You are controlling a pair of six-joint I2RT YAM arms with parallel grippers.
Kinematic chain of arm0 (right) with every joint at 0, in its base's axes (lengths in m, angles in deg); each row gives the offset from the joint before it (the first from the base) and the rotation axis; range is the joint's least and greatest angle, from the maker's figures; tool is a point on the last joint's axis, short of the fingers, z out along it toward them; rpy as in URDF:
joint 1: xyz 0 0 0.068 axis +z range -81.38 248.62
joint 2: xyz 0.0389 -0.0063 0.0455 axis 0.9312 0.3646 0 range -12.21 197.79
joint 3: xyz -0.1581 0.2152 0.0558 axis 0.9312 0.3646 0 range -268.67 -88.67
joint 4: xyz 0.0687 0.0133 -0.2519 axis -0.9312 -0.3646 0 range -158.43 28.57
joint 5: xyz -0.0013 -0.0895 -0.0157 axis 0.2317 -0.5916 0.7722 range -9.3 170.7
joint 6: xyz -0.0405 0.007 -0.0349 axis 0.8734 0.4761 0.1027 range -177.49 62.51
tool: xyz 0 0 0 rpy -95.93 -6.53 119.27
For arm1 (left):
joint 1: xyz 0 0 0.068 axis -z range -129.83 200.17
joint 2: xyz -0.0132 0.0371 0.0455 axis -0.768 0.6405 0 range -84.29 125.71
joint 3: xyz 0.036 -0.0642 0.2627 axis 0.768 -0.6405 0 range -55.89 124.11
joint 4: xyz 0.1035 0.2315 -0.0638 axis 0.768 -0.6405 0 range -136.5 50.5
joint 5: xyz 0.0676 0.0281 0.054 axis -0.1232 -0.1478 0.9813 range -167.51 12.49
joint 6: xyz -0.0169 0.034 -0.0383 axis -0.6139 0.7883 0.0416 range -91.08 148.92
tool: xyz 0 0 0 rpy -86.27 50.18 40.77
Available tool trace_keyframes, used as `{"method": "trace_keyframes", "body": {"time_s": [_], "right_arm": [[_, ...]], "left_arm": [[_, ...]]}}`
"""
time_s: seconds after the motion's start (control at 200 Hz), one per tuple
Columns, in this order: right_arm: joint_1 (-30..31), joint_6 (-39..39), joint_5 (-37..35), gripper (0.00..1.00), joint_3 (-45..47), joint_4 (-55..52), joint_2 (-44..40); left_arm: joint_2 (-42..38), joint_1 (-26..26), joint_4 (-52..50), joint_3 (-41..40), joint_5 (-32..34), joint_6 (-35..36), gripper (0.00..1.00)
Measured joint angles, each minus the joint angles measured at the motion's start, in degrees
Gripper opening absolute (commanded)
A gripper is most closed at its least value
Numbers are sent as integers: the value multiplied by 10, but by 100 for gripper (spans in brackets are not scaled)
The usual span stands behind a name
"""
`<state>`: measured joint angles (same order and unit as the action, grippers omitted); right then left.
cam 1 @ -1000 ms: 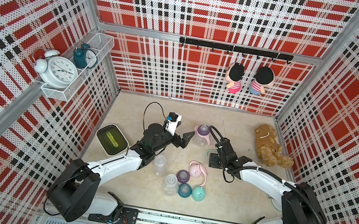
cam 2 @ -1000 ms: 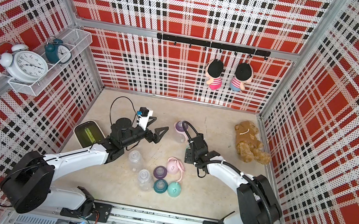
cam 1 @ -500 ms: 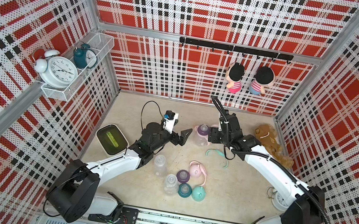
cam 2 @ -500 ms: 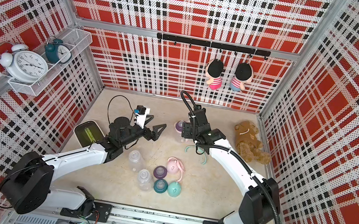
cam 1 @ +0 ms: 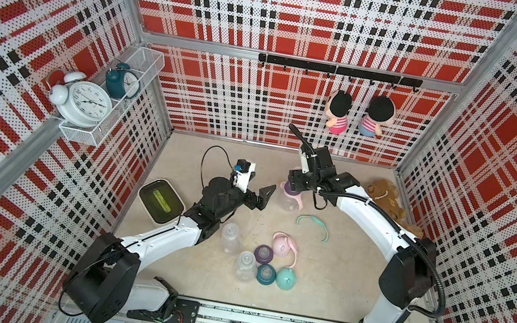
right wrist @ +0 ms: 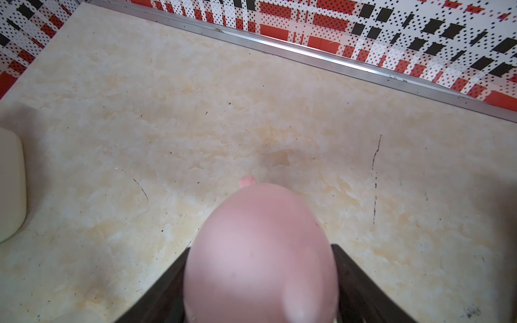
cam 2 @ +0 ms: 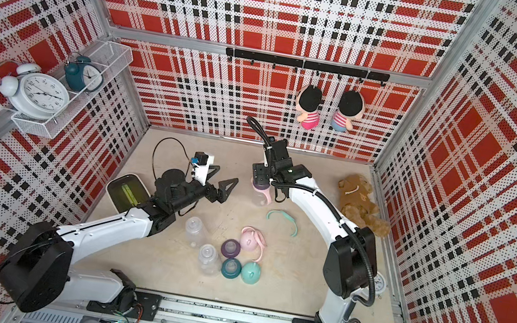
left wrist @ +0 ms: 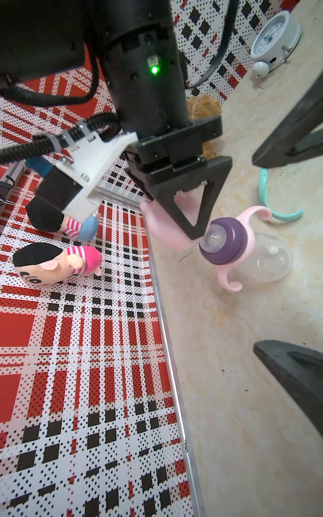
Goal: Assemble the baby bottles
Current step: Close the lid on the baby bottle.
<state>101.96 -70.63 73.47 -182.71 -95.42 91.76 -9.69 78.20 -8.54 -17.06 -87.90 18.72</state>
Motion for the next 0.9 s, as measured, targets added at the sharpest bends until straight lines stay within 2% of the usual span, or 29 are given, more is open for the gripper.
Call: {"method": "trace_keyframes", "body": {"time_s": [0.266,0.902], "right_arm": [[-1,17,6,74,-10,-17,34],[-2,30,13,74,3,-21,43]], "left_arm": [[0,0,-1,0,3,0,98],[5,5,-1,0,5,0,98]]}}
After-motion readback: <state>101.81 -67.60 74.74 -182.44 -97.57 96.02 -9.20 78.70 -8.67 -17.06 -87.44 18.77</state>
